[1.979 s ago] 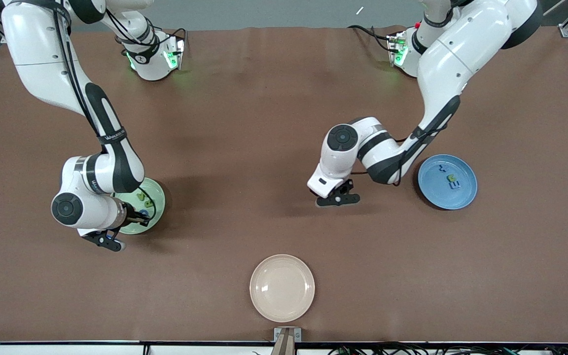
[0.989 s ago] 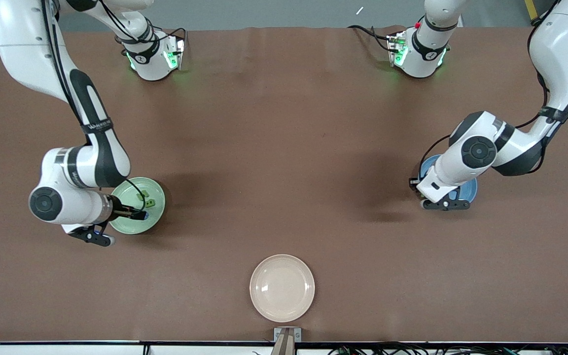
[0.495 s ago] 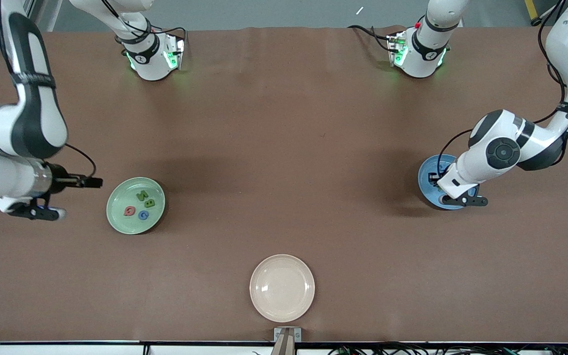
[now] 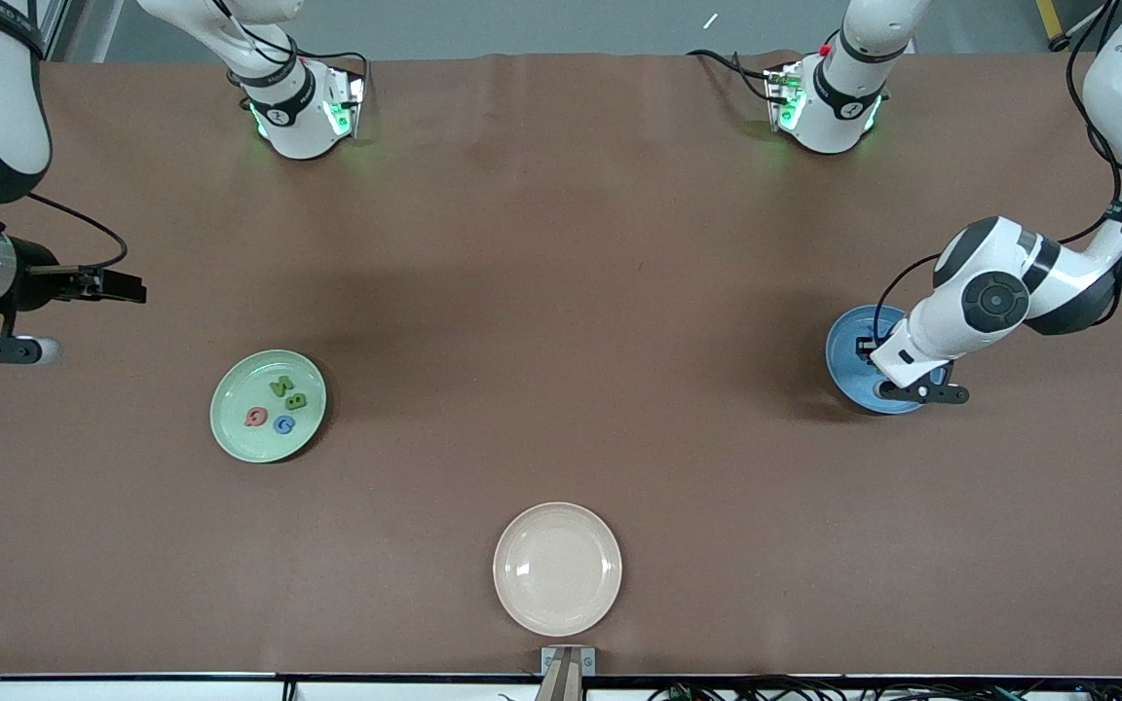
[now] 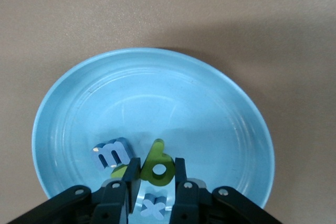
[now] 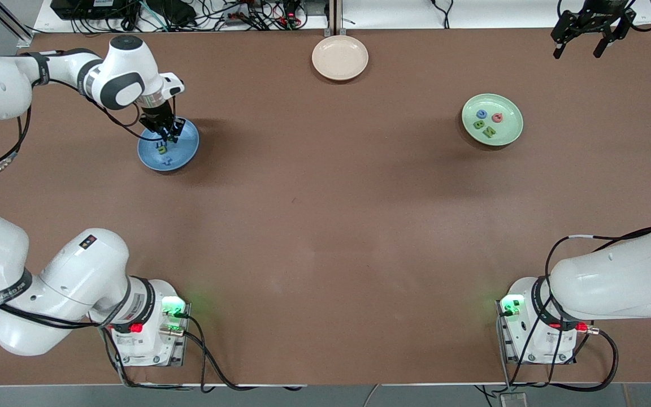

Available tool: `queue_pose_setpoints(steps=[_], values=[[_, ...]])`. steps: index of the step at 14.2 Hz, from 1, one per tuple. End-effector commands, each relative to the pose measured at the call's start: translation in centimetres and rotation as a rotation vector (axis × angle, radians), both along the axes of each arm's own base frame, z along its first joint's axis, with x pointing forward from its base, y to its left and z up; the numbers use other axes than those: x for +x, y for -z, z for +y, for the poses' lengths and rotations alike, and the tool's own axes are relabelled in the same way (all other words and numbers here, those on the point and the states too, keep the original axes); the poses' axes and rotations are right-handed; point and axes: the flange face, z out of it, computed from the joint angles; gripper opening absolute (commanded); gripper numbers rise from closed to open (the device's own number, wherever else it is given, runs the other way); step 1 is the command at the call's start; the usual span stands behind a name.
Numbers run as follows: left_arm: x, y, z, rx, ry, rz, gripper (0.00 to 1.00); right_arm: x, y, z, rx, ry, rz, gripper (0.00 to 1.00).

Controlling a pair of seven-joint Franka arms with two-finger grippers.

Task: Sort upper and lower case letters into plates

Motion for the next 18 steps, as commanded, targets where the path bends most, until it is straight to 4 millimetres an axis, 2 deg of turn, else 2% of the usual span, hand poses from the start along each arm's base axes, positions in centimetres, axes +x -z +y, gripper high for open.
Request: queue_pose_setpoints(steps=[1, 4, 5, 6, 11, 13, 15, 17, 18], values=[[-0.1, 0.8, 0.3, 0.003, 0.023, -0.006, 0.13, -0.2, -0.6, -1.5, -0.005, -0.003, -0.007, 1.00], [-0.3, 2.1, 0.6, 0.002, 0.031, 0.006, 0.14, 0.5, -2.9, -1.5, -0.008, 0.005, -0.059, 1.00], [-0.3, 2.1, 0.5, 0.002, 0.033, 0.007, 0.15, 0.9, -5.0, -1.4, -0.013, 0.003, -0.102, 1.00], [-0.3, 2.1, 0.5, 0.001, 0.032, 0.004, 0.16, 1.1, -5.7, -1.7, -0.014, 0.005, -0.119, 1.00], [-0.2, 2.1, 0.1, 0.002, 0.033, 0.003, 0.20, 1.7, -6.5, -1.6, -0.008, 0.005, -0.143, 1.00], [-0.2, 2.0, -0.6, 0.003, 0.037, 0.000, 0.21, 1.6, -6.8, -0.3, 0.022, -0.005, -0.143, 1.00], [-0.2, 2.1, -0.8, -0.006, 0.036, -0.004, 0.21, 0.7, -6.0, -0.5, 0.031, 0.000, -0.067, 1.00], [-0.1, 2.1, -0.8, -0.006, 0.037, -0.005, 0.29, 0.4, -6.2, -0.1, 0.015, -0.016, -0.058, 1.00], [-0.1, 2.0, -0.8, -0.006, 0.036, -0.006, 0.46, 0.2, -6.0, 0.4, 0.010, -0.024, -0.050, 1.00]])
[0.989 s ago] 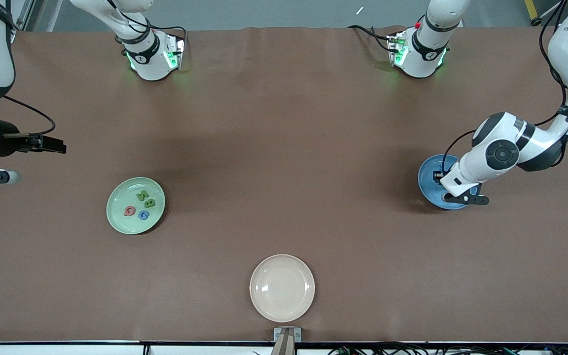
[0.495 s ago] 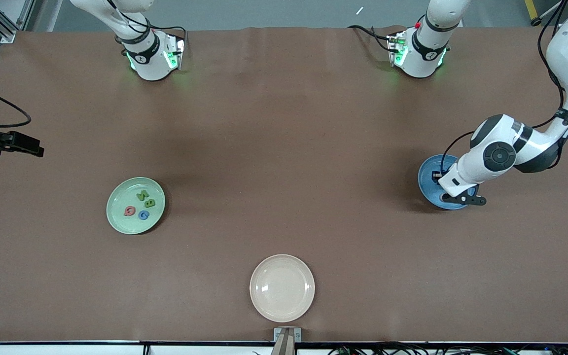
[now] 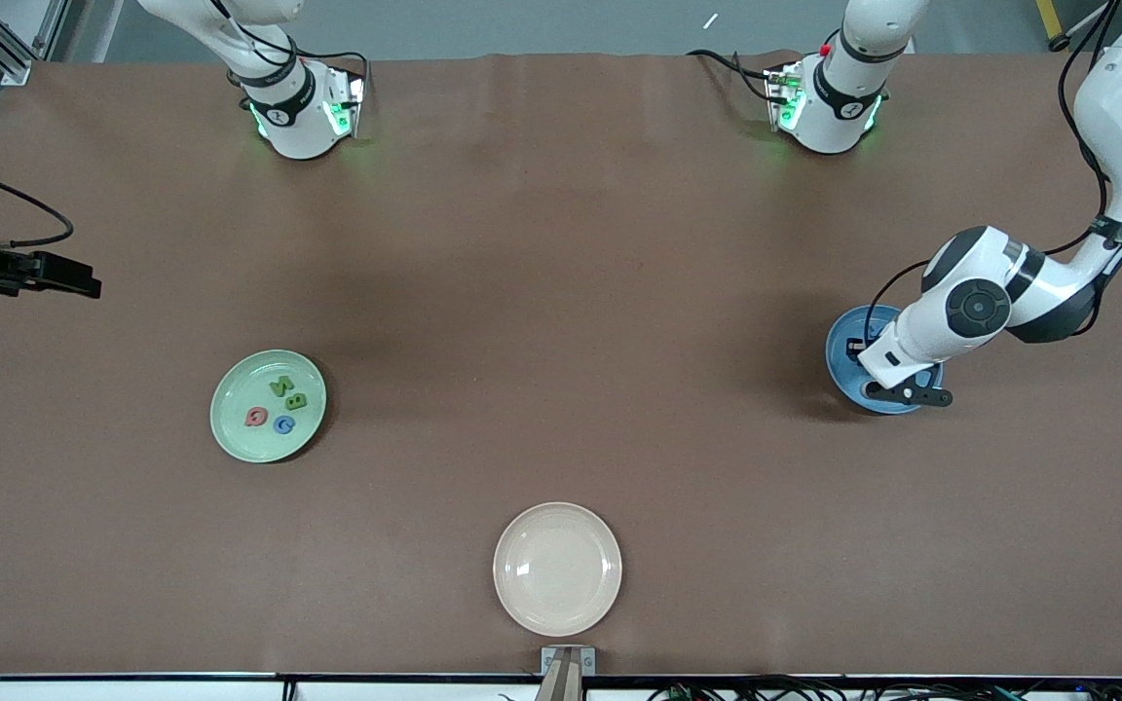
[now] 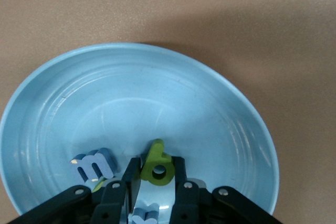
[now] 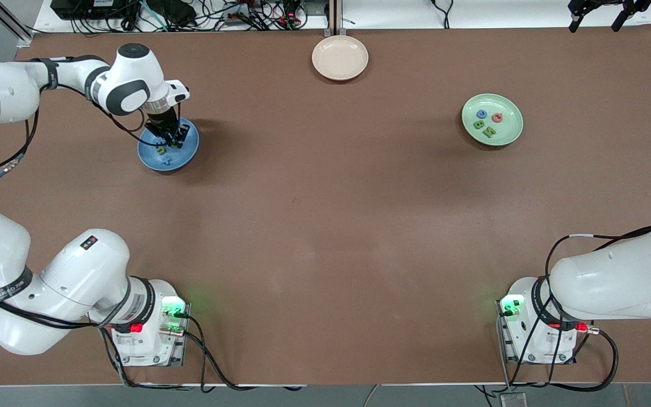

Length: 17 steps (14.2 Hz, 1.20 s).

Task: Sort upper and lower case letters into plates

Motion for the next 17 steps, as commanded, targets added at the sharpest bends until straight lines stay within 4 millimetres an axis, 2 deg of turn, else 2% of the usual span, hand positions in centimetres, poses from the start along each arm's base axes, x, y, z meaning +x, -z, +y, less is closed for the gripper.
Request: queue_pose_setpoints(steps=[1, 2, 3, 6, 8, 13, 17], values=[[0.4, 0.0, 0.1, 0.004, -0.001, -0.020, 0.74, -0.5, -0.3, 1.0, -0.003, -0.025, 0.011, 1.00], [0.6, -0.2, 0.2, 0.001, 0.009, -0.019, 0.94, -0.9, -0.4, 2.0, -0.004, -0.039, 0.010, 1.00], [0.7, -0.4, 0.2, 0.003, 0.010, -0.024, 0.99, -1.4, -0.6, 2.1, -0.006, -0.039, -0.005, 1.00], [1.0, -0.9, 0.3, 0.007, 0.005, -0.032, 0.99, -2.2, -0.8, 2.2, -0.009, -0.038, -0.026, 1.00], [1.2, -1.4, -0.2, 0.002, 0.015, -0.043, 0.99, -2.8, -1.5, 2.2, -0.009, -0.038, -0.033, 1.00], [1.6, -1.6, 0.2, -0.005, 0.002, -0.048, 0.99, -4.9, -2.8, 2.0, -0.007, -0.035, -0.058, 1.00], [2.3, -3.4, -0.1, -0.037, -0.018, -0.048, 0.99, -5.8, -3.8, 1.5, 0.010, -0.026, -0.071, 1.00]])
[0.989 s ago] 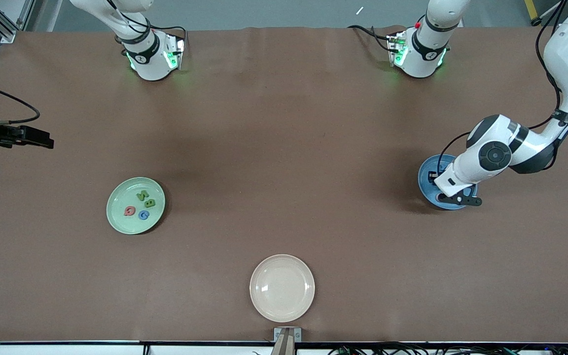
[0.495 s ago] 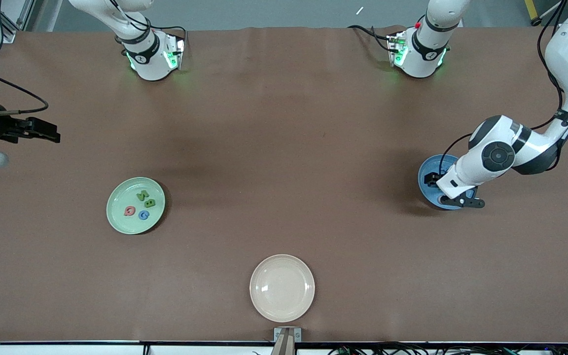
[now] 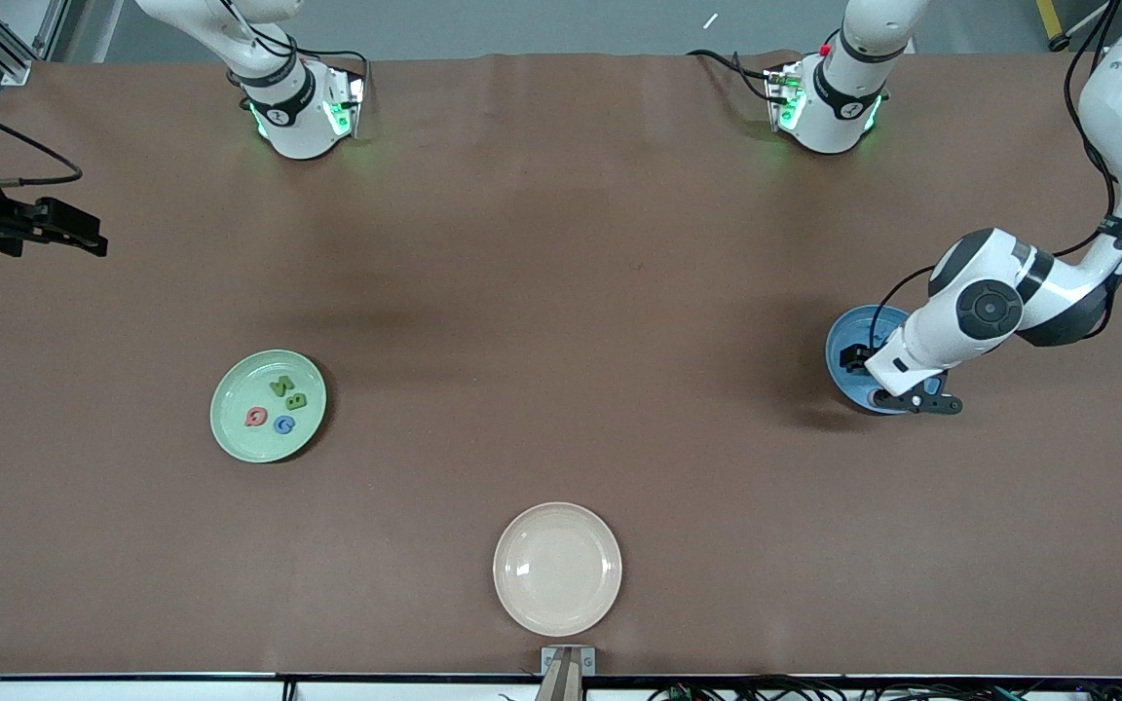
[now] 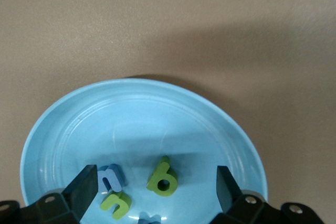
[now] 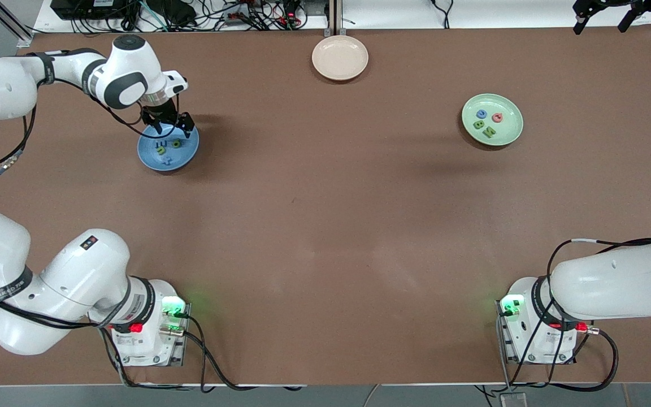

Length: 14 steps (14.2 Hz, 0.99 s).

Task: Sort upper and lower case letters into plates

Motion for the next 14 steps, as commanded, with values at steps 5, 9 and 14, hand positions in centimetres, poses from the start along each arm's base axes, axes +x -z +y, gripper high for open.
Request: queue_pose_setpoints(steps=[5, 9, 14], values=[[0.8, -4.9, -0.1, -0.072, 0.084, 0.050, 0.99, -3.4, -2.3, -0.3, 0.014, 0.002, -0.057, 1.00], [0.8, -7.0, -2.1, -0.107, 0.031, 0.056, 0.99, -3.7, -3.4, -0.3, 0.013, 0.002, -0.101, 1.00], [1.1, -9.6, -5.2, -0.159, -0.017, 0.033, 0.99, -3.4, -3.3, -0.5, 0.040, 0.013, -0.113, 1.00]])
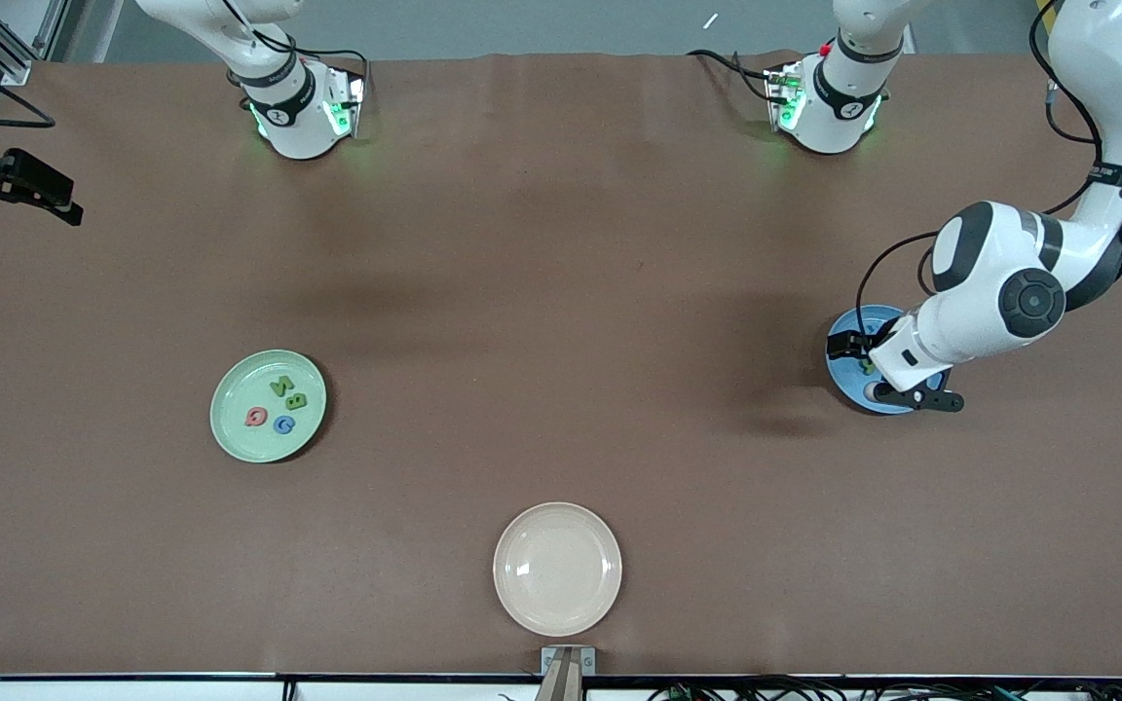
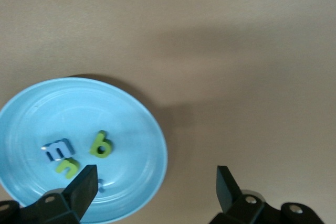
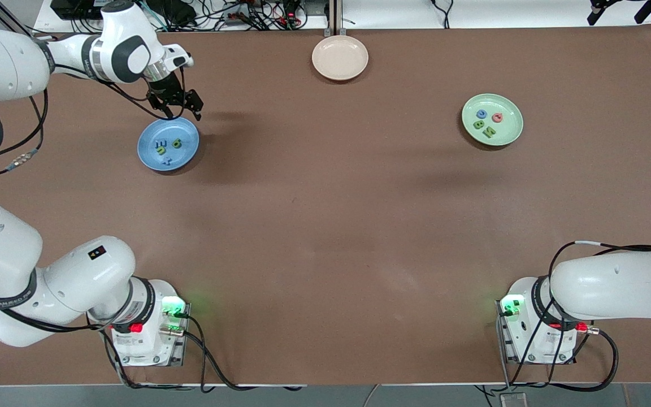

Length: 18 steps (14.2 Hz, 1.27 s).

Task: Sort upper and lower case letters into plates

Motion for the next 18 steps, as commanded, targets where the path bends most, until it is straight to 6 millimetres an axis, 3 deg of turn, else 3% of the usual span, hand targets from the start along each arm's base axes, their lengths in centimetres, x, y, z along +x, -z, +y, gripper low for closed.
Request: queue_pose_setpoints(steps=[1, 7, 11, 13, 15, 18], values=[[-0.1, -1.5, -1.0, 0.003, -0.009, -0.017, 0.99, -0.5, 0.1, -0.1, 0.023, 0.004, -0.027, 1.00], [-0.5, -1.3, -4.9, 0.029, -0.053, -0.004, 0.99, -0.4, 0.5, 0.3, 0.040, -0.001, -0.025, 1.00], [0.3, -4.0, -4.1, 0.049, -0.081, -0.052, 0.99, -0.4, 0.4, 0.7, 0.040, -0.008, -0.029, 1.00], [0.8, -8.9, -2.7, 0.049, -0.100, -0.093, 0.99, -0.4, 0.5, 0.8, 0.040, -0.012, -0.024, 1.00], [1.5, -15.4, 0.0, 0.048, -0.129, -0.126, 0.99, -0.4, 0.6, 0.9, 0.040, -0.013, -0.020, 1.00], [0.9, -22.6, 1.8, 0.042, -0.150, -0.154, 0.99, -0.6, 0.7, 0.8, 0.041, -0.013, -0.009, 1.00]])
